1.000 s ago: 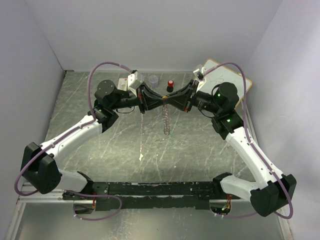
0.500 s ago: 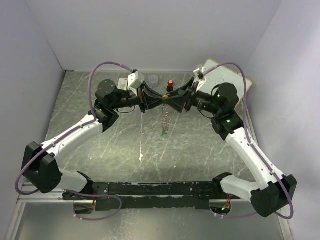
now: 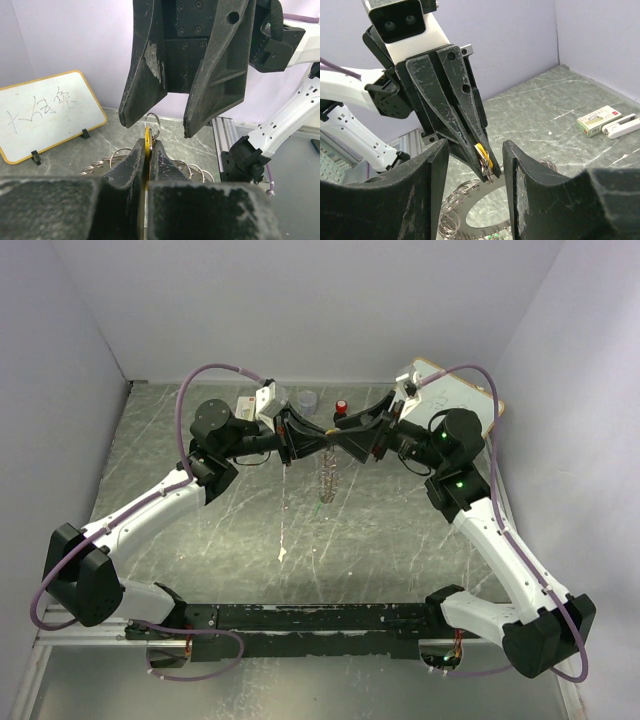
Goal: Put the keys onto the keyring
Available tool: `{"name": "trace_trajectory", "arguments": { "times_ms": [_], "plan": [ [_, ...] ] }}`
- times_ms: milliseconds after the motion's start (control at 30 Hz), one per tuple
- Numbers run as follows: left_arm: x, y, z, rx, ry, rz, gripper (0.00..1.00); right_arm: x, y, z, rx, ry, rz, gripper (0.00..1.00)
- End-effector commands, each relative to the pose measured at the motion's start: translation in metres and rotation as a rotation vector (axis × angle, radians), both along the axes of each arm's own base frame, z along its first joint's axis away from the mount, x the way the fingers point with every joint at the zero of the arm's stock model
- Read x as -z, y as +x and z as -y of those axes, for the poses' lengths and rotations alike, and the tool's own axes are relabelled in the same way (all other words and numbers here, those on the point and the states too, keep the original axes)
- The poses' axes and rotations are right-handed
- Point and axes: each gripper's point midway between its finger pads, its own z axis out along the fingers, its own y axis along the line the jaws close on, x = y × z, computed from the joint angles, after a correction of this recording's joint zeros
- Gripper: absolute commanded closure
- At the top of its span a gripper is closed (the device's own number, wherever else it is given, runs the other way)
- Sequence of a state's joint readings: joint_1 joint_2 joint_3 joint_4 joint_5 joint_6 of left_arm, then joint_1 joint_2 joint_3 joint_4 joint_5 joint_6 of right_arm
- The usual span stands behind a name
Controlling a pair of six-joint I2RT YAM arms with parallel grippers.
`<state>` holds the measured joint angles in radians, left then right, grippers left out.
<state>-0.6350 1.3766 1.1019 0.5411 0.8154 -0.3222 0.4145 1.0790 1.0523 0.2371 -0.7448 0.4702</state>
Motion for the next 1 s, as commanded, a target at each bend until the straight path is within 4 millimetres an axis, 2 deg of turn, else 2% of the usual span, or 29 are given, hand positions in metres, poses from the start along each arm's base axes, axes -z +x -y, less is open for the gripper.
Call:
{"name": "trace_trajectory", "arguments": {
  "times_ms": [0,167,300,367,433,467,833,933,967],
  "plan": [
    [-0.022,-0.008,-0.003,0.013,-0.056,0.068,0.93,-0.001,0.002,-0.001,-0.009,0.02,0.008,0.54],
    [-0.023,-0.008,-0.003,0.016,-0.06,0.068,0.93,0.001,0.004,-0.003,-0.021,0.02,-0.001,0.56],
    [-0.023,-0.008,-0.002,0.019,-0.059,0.068,0.93,0.002,0.006,-0.004,-0.024,0.023,-0.001,0.63],
    [-0.022,-0.008,-0.002,0.02,-0.058,0.067,0.93,0.003,0.006,-0.005,-0.029,0.023,-0.005,0.72],
    [-0.022,-0.007,-0.002,0.021,-0.057,0.064,0.93,0.003,0.006,-0.005,-0.034,0.024,-0.005,0.88],
    [-0.022,-0.008,-0.002,0.022,-0.057,0.065,0.93,0.003,0.005,-0.005,-0.035,0.025,-0.005,1.0],
    [-0.022,-0.005,-0.002,0.013,-0.056,0.064,0.93,0.003,0.004,-0.002,-0.015,0.034,-0.002,1.0],
    [-0.021,-0.005,-0.002,0.011,-0.054,0.064,0.93,-0.006,0.009,0.008,0.059,0.058,0.018,1.0],
    [-0.021,-0.006,-0.002,0.01,-0.053,0.065,0.93,-0.002,0.012,0.012,0.085,0.061,0.011,1.0]
  ]
}}
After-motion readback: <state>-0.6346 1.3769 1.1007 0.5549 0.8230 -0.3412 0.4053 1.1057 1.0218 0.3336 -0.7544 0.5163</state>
